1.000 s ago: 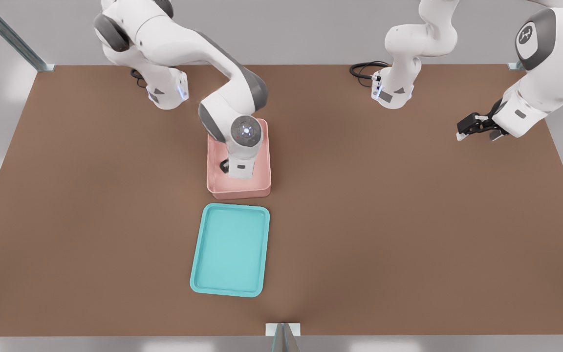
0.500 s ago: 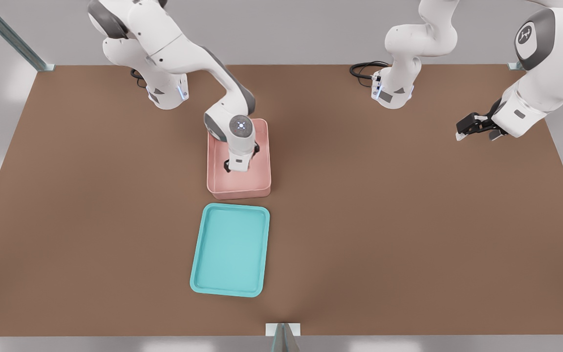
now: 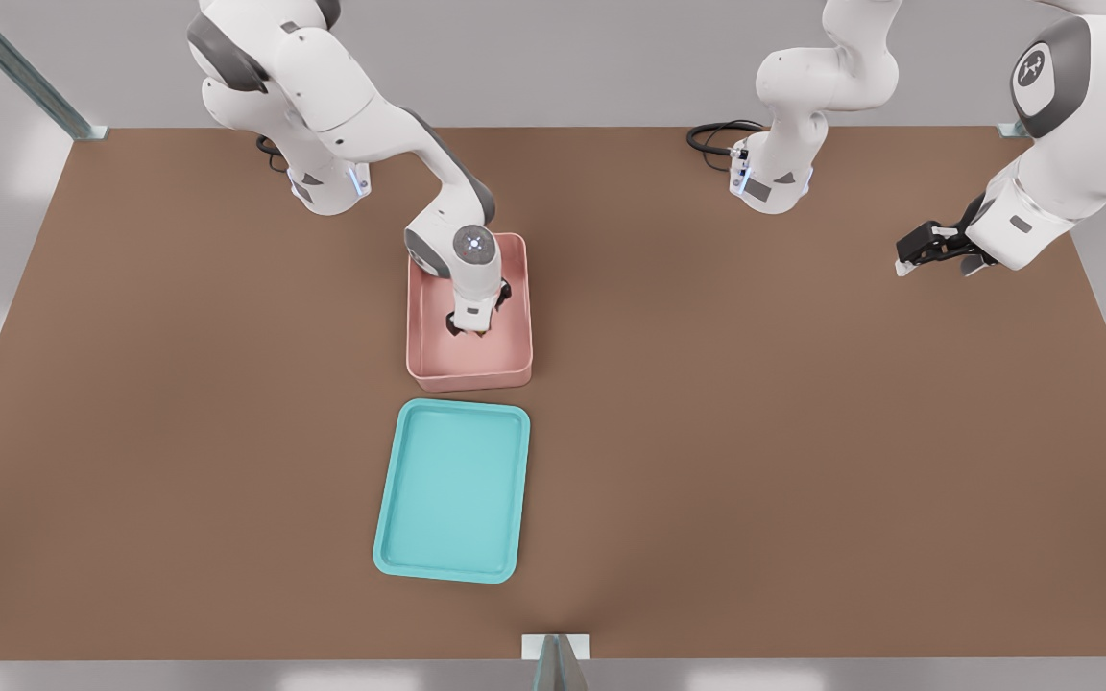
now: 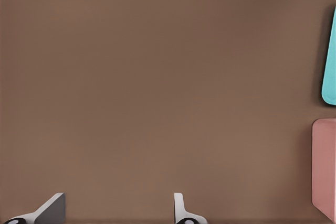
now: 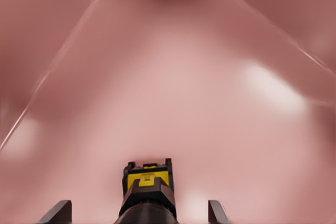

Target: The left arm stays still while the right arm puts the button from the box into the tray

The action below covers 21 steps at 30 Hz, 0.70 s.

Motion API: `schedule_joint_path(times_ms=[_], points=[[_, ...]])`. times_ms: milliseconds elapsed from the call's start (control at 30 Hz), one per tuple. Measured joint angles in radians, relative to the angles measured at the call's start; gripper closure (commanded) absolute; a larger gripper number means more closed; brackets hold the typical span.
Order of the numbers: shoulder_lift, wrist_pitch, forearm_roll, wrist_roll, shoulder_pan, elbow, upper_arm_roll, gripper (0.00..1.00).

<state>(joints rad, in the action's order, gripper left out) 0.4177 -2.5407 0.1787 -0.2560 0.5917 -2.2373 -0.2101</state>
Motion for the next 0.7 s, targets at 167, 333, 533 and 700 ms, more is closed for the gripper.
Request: schedule_joint_path(times_ms=[167, 333, 533, 700], points=[[0.007, -0.015, 0.000, -0.011, -0.011, 0.000, -0.001, 0.48], [-0.014, -0.017, 0.000, -0.017, -0.038, 0.011, -0.009, 0.48], [-0.026, 0.135, -0.059, 0.015, -0.425, 0.424, -0.217, 0.49], [0.285, 0.404, -0.141, 0.075, -0.477, 1.043, -0.203, 0.00]])
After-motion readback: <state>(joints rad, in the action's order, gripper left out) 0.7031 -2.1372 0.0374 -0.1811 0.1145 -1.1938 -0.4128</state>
